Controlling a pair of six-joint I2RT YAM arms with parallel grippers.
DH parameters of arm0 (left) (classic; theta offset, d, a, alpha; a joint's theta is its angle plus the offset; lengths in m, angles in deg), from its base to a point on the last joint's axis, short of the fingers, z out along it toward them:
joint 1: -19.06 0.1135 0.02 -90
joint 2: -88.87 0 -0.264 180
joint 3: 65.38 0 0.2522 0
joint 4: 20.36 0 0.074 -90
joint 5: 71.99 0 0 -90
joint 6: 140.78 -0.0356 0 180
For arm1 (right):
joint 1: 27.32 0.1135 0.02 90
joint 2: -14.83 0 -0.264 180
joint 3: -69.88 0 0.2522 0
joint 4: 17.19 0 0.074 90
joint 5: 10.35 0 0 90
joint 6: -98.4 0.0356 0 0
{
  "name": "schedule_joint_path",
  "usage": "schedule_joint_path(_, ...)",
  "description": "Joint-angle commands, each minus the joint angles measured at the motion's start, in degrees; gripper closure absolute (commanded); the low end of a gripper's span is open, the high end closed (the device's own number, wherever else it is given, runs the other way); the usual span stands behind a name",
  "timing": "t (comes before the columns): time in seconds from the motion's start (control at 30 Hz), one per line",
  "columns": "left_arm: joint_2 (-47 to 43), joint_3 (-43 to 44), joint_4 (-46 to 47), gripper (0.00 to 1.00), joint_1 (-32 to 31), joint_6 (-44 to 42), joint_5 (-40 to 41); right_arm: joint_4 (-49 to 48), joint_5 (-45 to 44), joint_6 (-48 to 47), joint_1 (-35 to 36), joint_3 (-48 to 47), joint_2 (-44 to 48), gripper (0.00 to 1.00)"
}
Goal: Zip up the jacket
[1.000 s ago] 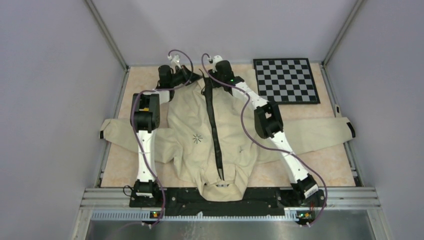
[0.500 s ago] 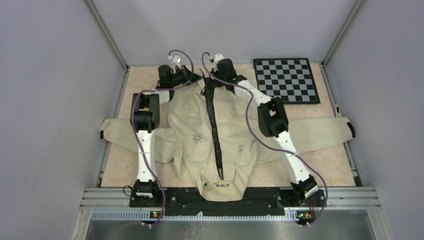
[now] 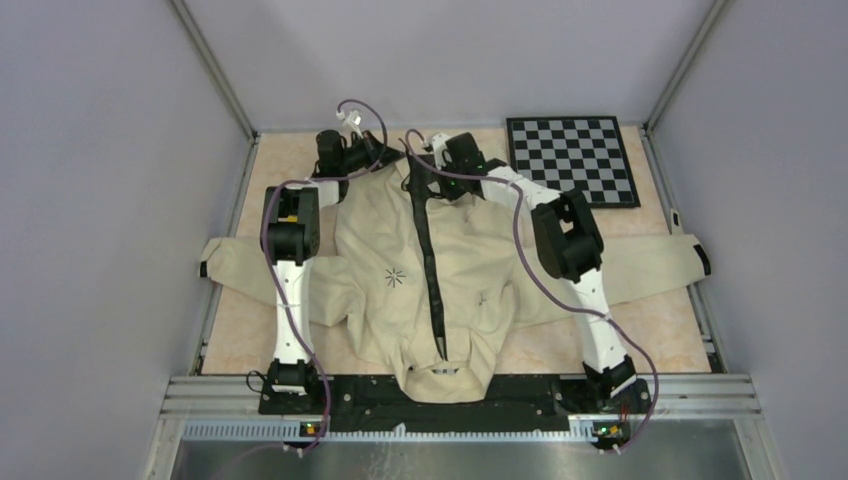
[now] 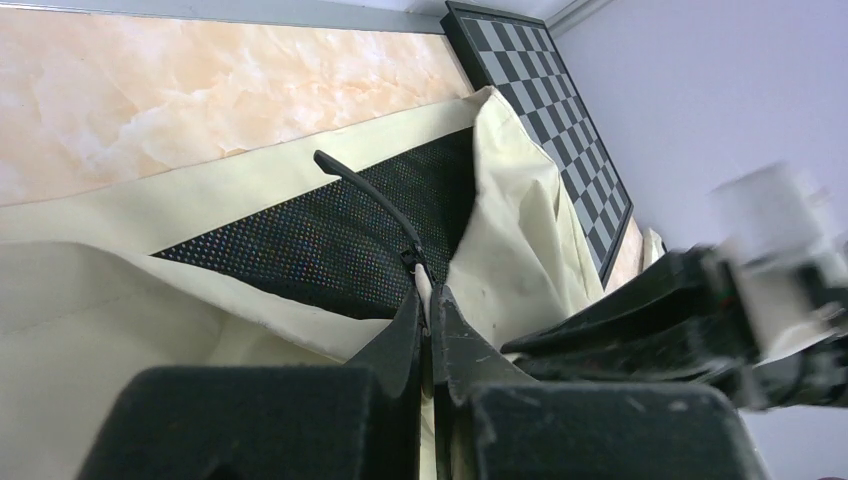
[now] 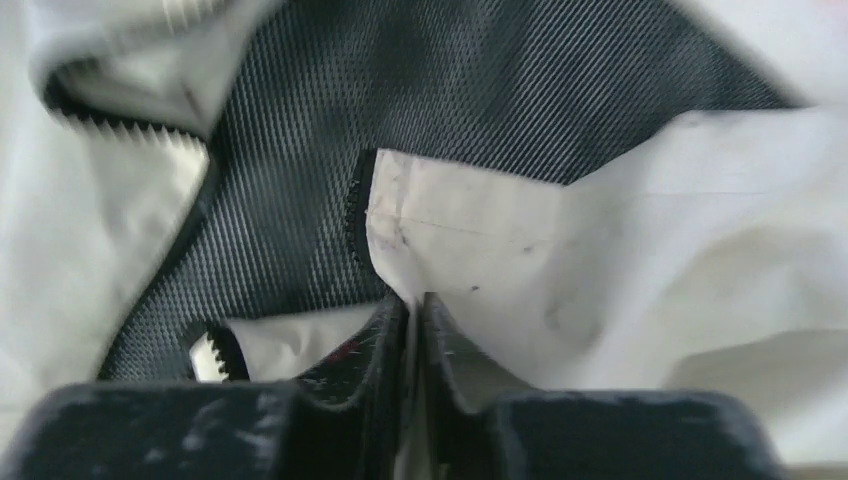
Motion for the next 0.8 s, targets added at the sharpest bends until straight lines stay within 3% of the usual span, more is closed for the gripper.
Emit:
schedule_joint_path(0.0,-2.36,1.16,1.85,1.0,0.17,-0.57,-0.71,0.05,5.5,0.76,1.09,1.88,1.95,0.77)
schedule_joint_path(0.13,-1.97,1.64,1.51,1.0,0.17,-0.66,-1.0,2.27,8.46,0.84,1.08,0.15,3.22,0.55)
schedule_joint_path(0.27,-2.12,1.6,1.04,1.0,0.26,-1.25,-1.3,5.14,6.35,-1.59,1.01,-0.62,6.27,0.44)
schedule_joint_path(0.53,-2.1,1.51,1.6,1.0,0.43,-0.83,-1.69,12.84,6.38,-5.71,0.86,-16.08,0.3,0.37)
schedule_joint_path(0.63,-2.08,1.45,1.8,1.0,0.43,-0.66,-1.65,15.37,5.62,-2.67,-0.02,-24.2,-4.5,0.38)
schedule_joint_path(0.77,-1.67,1.6,2.39,1.0,0.43,0.02,-1.99,9.24,4.95,6.08,-2.22,-24.1,-4.97,0.38)
